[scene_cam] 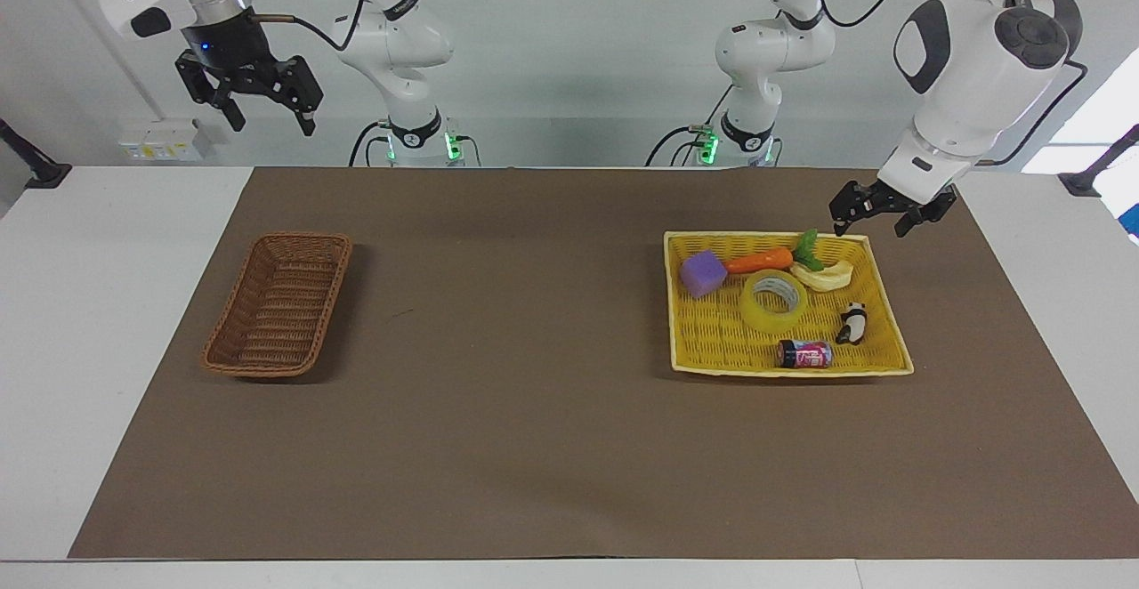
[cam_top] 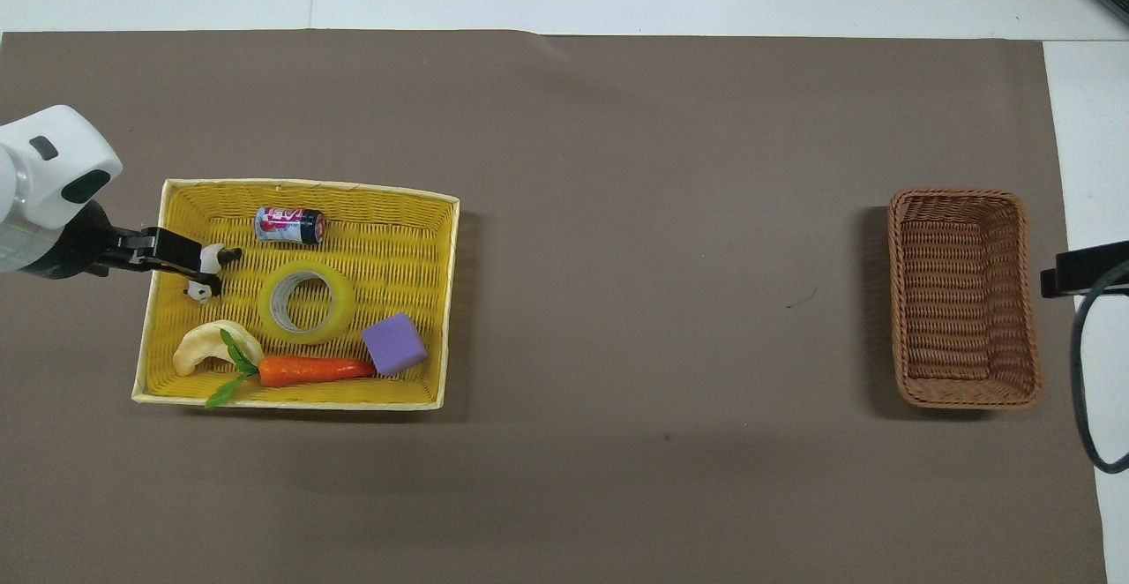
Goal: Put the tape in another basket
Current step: 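Reach the left gripper into the yellow tray over the tape roll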
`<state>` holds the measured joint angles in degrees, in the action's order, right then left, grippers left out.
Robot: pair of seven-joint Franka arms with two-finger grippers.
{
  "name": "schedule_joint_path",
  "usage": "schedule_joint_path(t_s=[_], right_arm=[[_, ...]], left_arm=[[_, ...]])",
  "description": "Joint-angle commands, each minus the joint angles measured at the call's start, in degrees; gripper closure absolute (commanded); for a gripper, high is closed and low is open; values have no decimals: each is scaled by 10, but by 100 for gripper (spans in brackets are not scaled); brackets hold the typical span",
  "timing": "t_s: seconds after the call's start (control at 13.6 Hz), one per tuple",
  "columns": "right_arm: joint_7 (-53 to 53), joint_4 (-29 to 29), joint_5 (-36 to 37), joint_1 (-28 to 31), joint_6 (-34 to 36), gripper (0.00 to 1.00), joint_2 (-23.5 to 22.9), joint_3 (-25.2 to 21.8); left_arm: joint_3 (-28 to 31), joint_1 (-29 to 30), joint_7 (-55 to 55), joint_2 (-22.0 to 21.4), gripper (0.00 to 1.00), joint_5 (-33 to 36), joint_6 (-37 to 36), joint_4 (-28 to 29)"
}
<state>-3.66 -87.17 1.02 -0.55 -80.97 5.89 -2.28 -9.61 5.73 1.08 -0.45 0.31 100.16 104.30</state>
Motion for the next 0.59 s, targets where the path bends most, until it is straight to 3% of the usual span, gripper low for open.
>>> schedule_joint_path(t_s=[0.0, 0.52], right_arm=[[13, -10, -9, 5, 4, 0, 11, 0], [13, -10, -10, 5, 4, 0, 11, 0]], left_arm=[[0, 2, 6, -17, 0, -13, 62, 62], [0, -14, -2, 38, 0, -13, 157, 109]])
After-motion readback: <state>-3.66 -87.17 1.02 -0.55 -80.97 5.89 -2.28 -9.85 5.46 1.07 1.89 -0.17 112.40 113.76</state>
